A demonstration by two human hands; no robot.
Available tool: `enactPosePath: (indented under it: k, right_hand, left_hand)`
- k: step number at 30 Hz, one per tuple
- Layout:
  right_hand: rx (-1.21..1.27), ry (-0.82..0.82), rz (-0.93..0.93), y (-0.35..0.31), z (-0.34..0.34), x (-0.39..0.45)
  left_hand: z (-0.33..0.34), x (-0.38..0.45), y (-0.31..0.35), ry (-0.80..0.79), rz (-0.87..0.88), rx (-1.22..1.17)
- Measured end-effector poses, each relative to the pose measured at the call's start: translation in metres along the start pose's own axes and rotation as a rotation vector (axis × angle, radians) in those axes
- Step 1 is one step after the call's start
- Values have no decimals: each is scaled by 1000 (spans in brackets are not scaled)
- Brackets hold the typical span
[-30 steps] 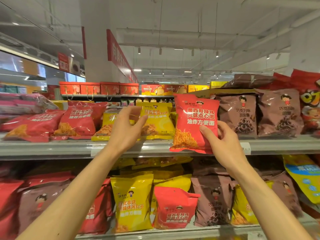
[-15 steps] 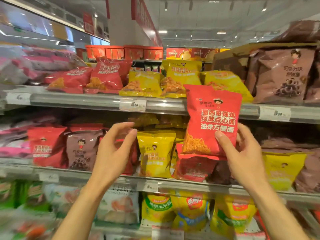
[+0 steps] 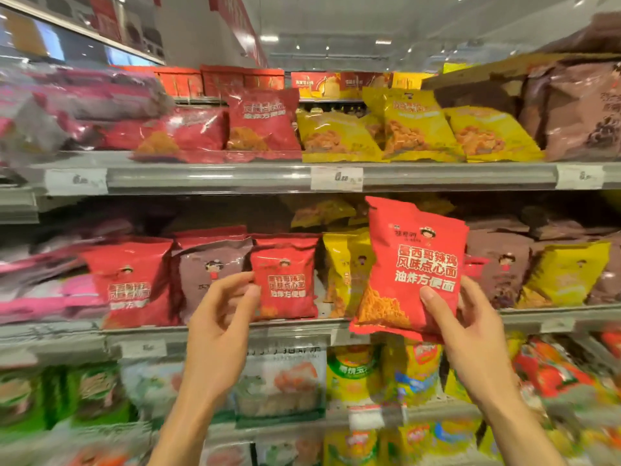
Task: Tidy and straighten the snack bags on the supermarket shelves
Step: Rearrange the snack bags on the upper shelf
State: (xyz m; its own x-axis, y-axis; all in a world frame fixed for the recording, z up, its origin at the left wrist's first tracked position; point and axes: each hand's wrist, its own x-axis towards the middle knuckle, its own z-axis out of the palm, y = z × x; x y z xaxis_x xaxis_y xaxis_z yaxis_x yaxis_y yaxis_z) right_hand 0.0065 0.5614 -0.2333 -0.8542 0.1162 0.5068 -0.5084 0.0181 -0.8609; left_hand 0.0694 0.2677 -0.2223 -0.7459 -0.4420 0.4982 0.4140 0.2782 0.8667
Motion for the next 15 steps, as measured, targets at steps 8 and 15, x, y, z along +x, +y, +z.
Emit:
enactPosePath:
  k: [8,15]
  right_hand:
    - [-10,33,55,-17,82,-38]
    - [21,14,36,-33,111,-31]
  left_hand:
    - [-82,16,-4,-48,-24,-20]
    - [-102,36,-3,-19,-7,-53]
